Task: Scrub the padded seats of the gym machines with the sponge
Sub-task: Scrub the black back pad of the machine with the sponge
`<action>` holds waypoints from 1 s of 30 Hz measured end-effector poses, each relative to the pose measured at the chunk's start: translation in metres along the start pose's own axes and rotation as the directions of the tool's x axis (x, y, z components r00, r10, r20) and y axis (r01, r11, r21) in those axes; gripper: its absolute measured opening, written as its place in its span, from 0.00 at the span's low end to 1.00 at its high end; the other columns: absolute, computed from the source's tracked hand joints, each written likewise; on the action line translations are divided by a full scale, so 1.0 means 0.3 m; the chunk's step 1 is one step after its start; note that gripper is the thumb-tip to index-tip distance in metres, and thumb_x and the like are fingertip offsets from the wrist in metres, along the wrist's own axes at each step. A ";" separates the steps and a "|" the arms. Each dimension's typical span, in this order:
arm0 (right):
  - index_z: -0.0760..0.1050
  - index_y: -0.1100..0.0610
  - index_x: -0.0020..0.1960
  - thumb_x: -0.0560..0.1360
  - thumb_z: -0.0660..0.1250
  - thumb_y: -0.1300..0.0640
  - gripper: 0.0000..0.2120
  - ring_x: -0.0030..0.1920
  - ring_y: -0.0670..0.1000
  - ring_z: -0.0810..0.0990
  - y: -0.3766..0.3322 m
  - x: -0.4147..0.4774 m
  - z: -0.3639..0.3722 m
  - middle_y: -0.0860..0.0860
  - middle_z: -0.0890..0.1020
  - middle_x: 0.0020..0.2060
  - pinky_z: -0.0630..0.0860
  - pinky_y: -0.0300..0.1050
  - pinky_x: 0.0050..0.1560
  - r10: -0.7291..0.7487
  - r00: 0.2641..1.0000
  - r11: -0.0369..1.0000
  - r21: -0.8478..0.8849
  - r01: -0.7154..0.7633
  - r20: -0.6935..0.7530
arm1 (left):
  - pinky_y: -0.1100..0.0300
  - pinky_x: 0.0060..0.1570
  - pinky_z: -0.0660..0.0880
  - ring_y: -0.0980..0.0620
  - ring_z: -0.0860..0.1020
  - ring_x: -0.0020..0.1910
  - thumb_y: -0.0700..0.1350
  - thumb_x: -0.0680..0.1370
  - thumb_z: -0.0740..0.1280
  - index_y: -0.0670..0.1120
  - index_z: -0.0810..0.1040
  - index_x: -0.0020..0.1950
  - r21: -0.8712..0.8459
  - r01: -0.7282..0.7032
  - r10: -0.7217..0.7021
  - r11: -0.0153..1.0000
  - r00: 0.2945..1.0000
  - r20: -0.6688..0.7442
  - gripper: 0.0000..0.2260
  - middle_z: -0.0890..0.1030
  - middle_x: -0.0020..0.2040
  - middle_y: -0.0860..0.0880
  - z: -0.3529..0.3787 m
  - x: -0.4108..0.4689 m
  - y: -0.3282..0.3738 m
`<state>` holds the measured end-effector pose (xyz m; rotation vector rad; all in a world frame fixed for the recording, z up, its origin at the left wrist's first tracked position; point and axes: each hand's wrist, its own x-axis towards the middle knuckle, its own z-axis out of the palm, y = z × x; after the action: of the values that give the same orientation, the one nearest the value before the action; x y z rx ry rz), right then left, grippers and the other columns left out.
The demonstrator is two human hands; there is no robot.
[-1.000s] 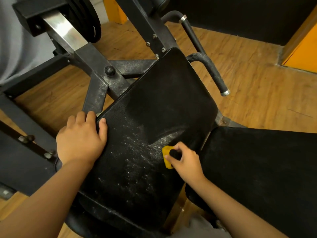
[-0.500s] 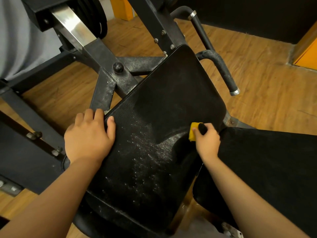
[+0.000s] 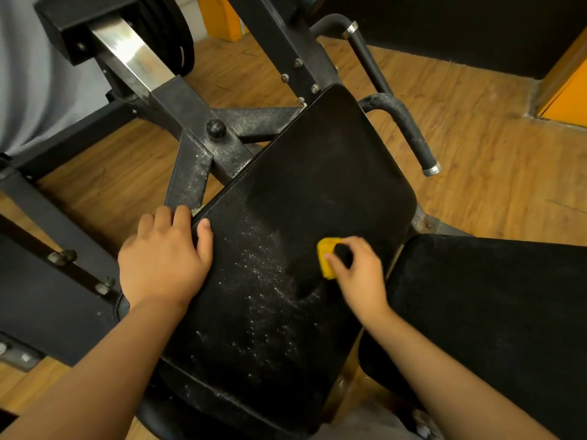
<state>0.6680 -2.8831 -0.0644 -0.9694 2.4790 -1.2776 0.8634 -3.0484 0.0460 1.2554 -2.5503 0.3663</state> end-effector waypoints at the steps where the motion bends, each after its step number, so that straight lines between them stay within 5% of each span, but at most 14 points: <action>1: 0.76 0.58 0.56 0.74 0.70 0.54 0.13 0.51 0.47 0.76 0.032 0.045 -0.016 0.48 0.77 0.49 0.71 0.40 0.54 0.077 0.996 0.997 -0.021 -0.078 -0.047 | 0.55 0.30 0.64 0.38 0.74 0.40 0.54 0.80 0.51 0.40 0.74 0.47 -0.003 0.001 -0.001 1.000 1.000 0.000 0.20 0.75 0.42 0.39 0.000 0.001 -0.001; 4: 0.76 0.58 0.55 0.75 0.69 0.53 0.12 0.50 0.52 0.79 0.093 0.147 -0.057 0.52 0.79 0.48 0.76 0.48 0.52 0.282 0.952 0.958 -0.024 -0.287 -0.117 | 0.55 0.30 0.63 0.38 0.74 0.40 0.54 0.80 0.52 0.40 0.74 0.46 0.004 0.004 -0.004 1.000 1.000 0.006 0.19 0.75 0.41 0.39 0.001 0.000 -0.001; 8: 0.77 0.57 0.57 0.75 0.70 0.52 0.14 0.52 0.51 0.80 0.029 0.125 -0.024 0.51 0.81 0.50 0.74 0.44 0.54 0.304 0.941 0.952 0.013 -0.306 -0.147 | 0.55 0.30 0.61 0.37 0.74 0.40 0.53 0.80 0.52 0.39 0.74 0.46 0.005 0.011 -0.011 1.000 1.000 0.004 0.19 0.76 0.42 0.39 0.001 -0.002 0.001; 13: 0.77 0.55 0.53 0.72 0.73 0.52 0.13 0.48 0.47 0.77 -0.198 -0.056 0.069 0.49 0.79 0.48 0.71 0.38 0.51 -0.037 0.998 0.992 0.120 0.032 0.046 | 0.54 0.31 0.64 0.37 0.75 0.42 0.54 0.80 0.52 0.40 0.74 0.47 0.000 0.007 -0.007 1.000 1.000 0.004 0.20 0.76 0.43 0.39 0.000 -0.001 0.002; 18: 0.74 0.53 0.52 0.73 0.72 0.51 0.11 0.49 0.43 0.74 -0.267 -0.123 0.062 0.42 0.72 0.46 0.72 0.35 0.50 -0.261 0.917 0.963 0.144 0.227 0.301 | 0.55 0.31 0.63 0.38 0.75 0.42 0.54 0.80 0.52 0.40 0.75 0.48 0.001 0.008 -0.008 1.000 1.000 0.009 0.20 0.76 0.42 0.40 -0.001 -0.002 0.004; 21: 0.75 0.56 0.51 0.72 0.72 0.54 0.10 0.49 0.49 0.76 -0.234 -0.013 0.046 0.48 0.75 0.46 0.73 0.42 0.50 -0.285 0.938 0.958 0.106 0.268 0.197 | 0.55 0.31 0.62 0.38 0.75 0.42 0.54 0.80 0.53 0.40 0.75 0.48 -0.003 0.006 -0.006 1.000 1.000 -0.002 0.19 0.76 0.42 0.40 -0.001 0.000 0.003; 24: 0.75 0.56 0.50 0.73 0.72 0.55 0.09 0.47 0.49 0.76 -0.225 0.140 0.021 0.50 0.76 0.46 0.74 0.46 0.51 -0.159 0.987 0.984 0.079 0.157 0.026 | 0.55 0.31 0.64 0.40 0.75 0.41 0.54 0.80 0.52 0.41 0.75 0.48 -0.008 0.012 -0.012 1.000 1.000 0.001 0.19 0.76 0.42 0.41 -0.002 -0.001 0.002; 30: 0.75 0.54 0.52 0.75 0.70 0.53 0.09 0.47 0.44 0.75 -0.253 0.167 0.012 0.46 0.75 0.47 0.75 0.44 0.52 -0.097 0.995 0.993 0.068 0.097 0.000 | 0.57 0.30 0.61 0.42 0.75 0.39 0.54 0.80 0.53 0.42 0.75 0.47 0.004 0.004 -0.004 1.000 1.000 -0.025 0.18 0.76 0.41 0.43 -0.004 -0.004 -0.001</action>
<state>0.6664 -2.9483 -0.0011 -1.0869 2.3957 -1.3777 0.8644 -3.0473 0.0466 1.2488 -2.5269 0.3844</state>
